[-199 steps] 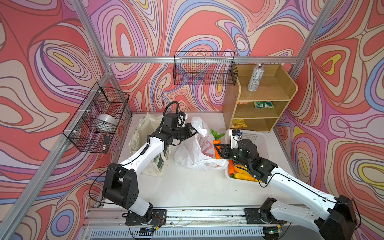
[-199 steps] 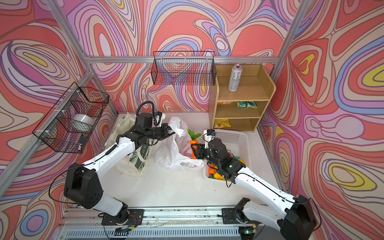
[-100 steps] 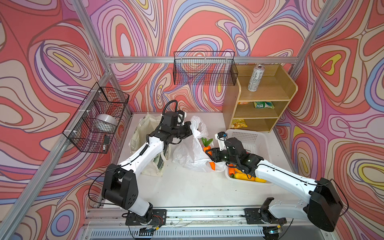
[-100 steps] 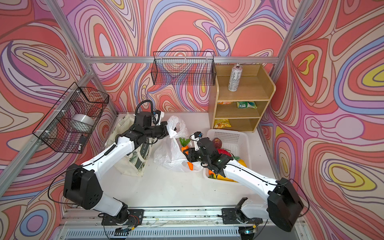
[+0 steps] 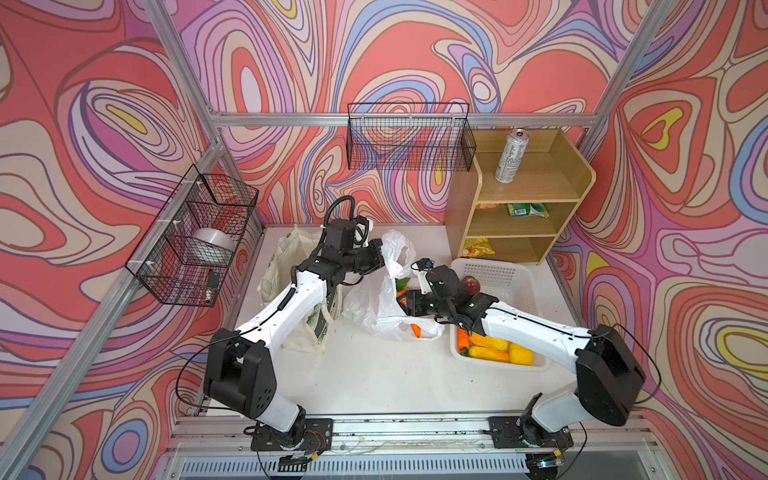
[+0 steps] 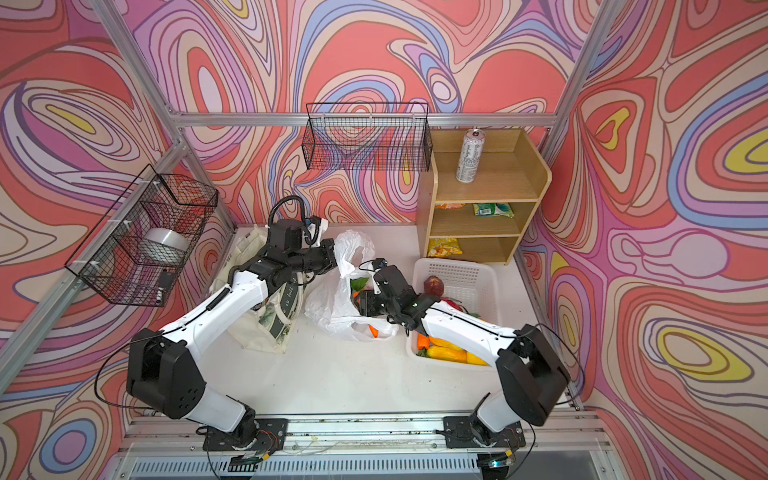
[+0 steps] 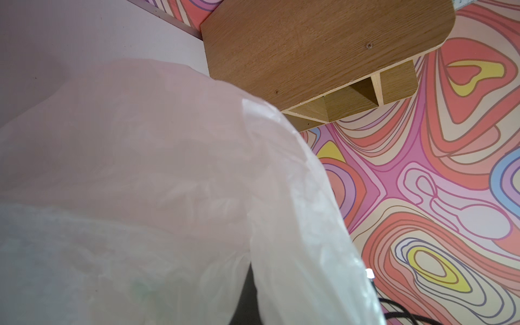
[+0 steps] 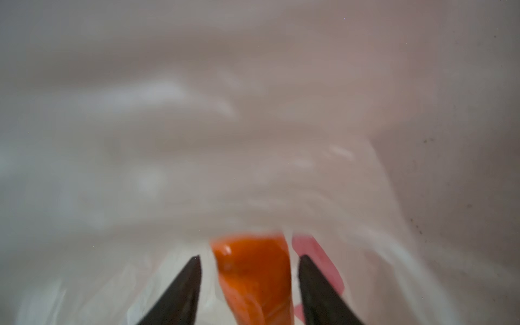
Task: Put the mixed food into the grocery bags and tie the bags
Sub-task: 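Release the carrot into the bag and draw the right gripper back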
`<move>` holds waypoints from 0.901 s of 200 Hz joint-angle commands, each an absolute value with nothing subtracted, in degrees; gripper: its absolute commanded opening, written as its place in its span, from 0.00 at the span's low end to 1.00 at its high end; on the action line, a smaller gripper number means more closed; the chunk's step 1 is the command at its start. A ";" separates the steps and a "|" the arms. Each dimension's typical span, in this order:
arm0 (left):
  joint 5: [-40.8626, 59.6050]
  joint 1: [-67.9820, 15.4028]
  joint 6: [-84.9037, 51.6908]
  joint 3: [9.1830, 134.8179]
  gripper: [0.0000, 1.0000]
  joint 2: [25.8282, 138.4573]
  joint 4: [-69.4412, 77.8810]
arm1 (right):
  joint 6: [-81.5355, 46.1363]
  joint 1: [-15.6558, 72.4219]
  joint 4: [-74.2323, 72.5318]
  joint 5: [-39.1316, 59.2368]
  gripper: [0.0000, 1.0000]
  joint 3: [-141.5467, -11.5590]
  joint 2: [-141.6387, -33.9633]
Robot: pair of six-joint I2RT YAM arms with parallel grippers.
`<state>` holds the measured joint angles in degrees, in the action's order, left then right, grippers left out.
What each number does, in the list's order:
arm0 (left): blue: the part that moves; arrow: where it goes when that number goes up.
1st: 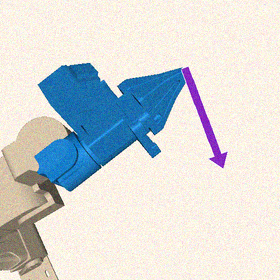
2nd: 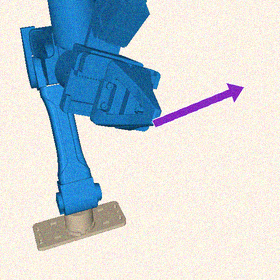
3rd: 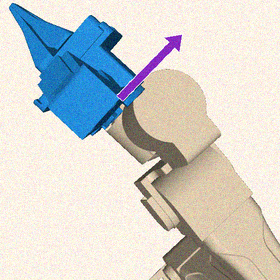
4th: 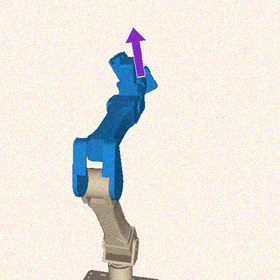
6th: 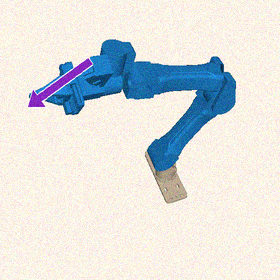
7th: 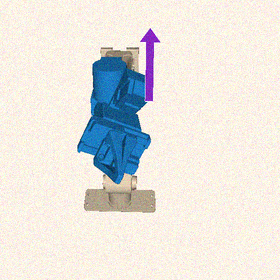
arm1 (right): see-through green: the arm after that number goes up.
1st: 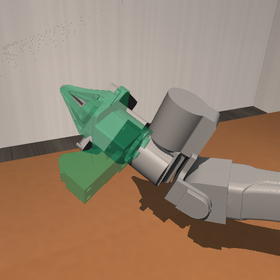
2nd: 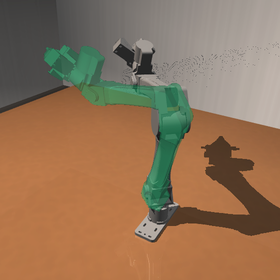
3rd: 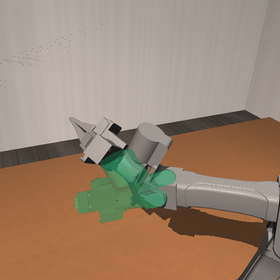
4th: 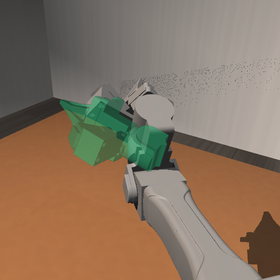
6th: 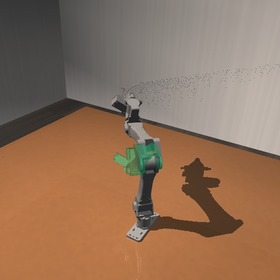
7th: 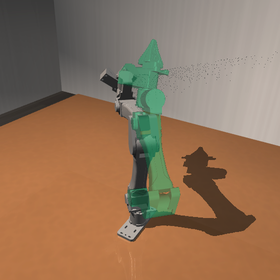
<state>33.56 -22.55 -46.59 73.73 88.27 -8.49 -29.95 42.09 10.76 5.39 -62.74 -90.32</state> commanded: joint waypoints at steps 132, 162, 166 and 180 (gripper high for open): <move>30.84 -21.07 -45.62 74.97 0.00 86.50 -10.02 | -30.40 42.35 32.98 4.94 0.84 -55.81 -64.63; 30.75 -21.01 -45.62 75.65 0.00 86.98 -10.15 | -31.48 42.40 32.05 10.45 0.87 -50.74 -63.03; 30.79 -21.06 -45.53 75.79 0.00 87.00 -10.19 | -31.70 42.51 31.66 11.03 0.87 -50.17 -62.98; 30.74 -21.01 -45.44 76.19 0.00 87.25 -10.50 | -32.39 43.13 30.42 11.86 0.87 -48.61 -62.84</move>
